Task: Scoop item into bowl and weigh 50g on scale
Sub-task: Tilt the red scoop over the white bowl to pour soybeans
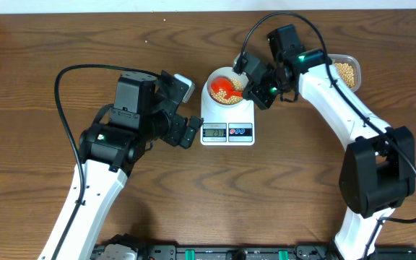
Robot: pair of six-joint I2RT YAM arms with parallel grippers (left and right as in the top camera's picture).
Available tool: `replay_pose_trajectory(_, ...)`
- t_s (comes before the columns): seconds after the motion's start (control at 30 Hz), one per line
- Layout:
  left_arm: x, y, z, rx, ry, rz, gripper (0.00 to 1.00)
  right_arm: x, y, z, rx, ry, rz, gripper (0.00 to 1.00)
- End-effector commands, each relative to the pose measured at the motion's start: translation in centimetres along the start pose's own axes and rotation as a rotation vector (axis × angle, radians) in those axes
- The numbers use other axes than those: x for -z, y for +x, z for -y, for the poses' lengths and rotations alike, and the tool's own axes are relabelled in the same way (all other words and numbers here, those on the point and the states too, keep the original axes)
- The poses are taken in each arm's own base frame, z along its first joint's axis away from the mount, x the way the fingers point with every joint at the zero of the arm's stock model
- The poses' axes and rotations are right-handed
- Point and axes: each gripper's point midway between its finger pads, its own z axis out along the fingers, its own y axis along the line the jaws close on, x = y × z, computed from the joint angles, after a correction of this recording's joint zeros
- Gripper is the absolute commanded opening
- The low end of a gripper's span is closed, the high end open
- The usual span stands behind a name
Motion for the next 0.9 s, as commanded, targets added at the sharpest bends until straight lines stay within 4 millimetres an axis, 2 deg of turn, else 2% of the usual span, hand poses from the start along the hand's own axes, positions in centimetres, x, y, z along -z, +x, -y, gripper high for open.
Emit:
replay_pose_trajectory(0.0, -0.1, 0.1, 0.3, -0.003, 0.014, -0.001, 0.94, 1.0, -1.1, 0.7, -0.065, -0.031, 0.061, 0.01)
replay_pose_trajectory(0.37, -0.1, 0.1, 0.3, -0.003, 0.014, -0.001, 0.94, 3.9, -2.9, 2.1, -0.13, -0.092, 0.191, 0.01)
replay_pose_trajectory(0.6, -0.1, 0.1, 0.3, -0.003, 0.014, -0.001, 0.94, 5.9, -3.7, 2.4, -0.147, -0.132, 0.241, 0.01)
replay_pose_trajectory(0.87, -0.1, 0.1, 0.3, -0.003, 0.014, -0.001, 0.94, 6.6, -4.0, 2.2, -0.153, -0.137, 0.24, 0.01)
